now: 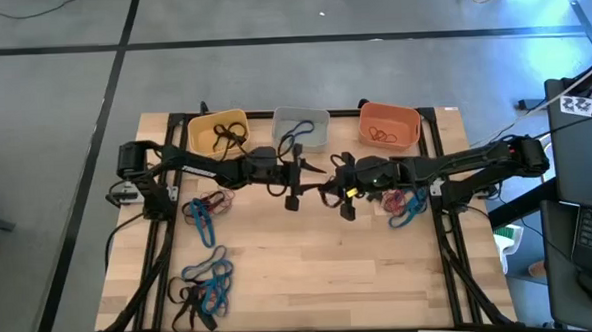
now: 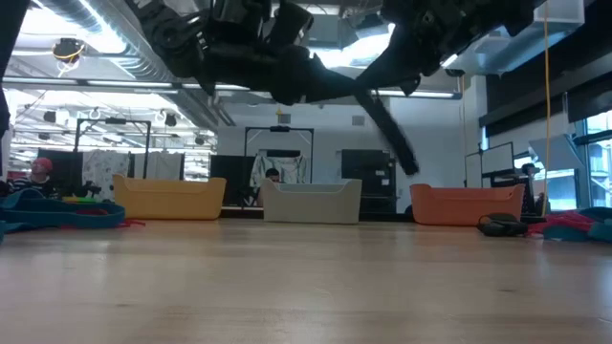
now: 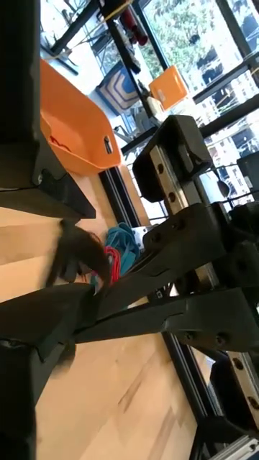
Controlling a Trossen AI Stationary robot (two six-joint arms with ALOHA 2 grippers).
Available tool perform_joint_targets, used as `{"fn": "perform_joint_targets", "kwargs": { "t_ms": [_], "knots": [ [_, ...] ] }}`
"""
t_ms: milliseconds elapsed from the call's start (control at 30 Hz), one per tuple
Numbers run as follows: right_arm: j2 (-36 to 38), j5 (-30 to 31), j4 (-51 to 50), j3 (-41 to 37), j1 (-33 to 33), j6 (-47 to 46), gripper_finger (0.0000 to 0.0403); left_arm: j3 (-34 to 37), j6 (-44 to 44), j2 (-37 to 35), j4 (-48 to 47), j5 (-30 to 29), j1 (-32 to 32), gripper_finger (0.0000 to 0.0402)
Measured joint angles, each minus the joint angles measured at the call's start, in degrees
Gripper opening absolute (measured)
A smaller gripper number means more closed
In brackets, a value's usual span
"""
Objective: Sort rubber bands into baskets
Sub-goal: Put the black rubber band into the yellow bin
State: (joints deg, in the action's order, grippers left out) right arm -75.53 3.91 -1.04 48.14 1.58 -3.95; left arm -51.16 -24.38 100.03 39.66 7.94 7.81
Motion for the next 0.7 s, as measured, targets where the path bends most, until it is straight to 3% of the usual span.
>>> {"fn": "perform_joint_targets", "kwargs": {
  "t_ms": [567, 700],
  "knots": [
    [0.44, -1.78, 0.70, 0.83, -0.09, 0.96, 0.0012, 0.04, -1.32, 0.02, -1.86, 0.69, -0.32, 0.0153],
    [0.44, -2.00, 0.59, 0.83, -0.09, 0.94, 0.0012, 0.05, -1.28, 0.02, -1.62, 0.53, -0.28, 0.0117]
  ]
}}
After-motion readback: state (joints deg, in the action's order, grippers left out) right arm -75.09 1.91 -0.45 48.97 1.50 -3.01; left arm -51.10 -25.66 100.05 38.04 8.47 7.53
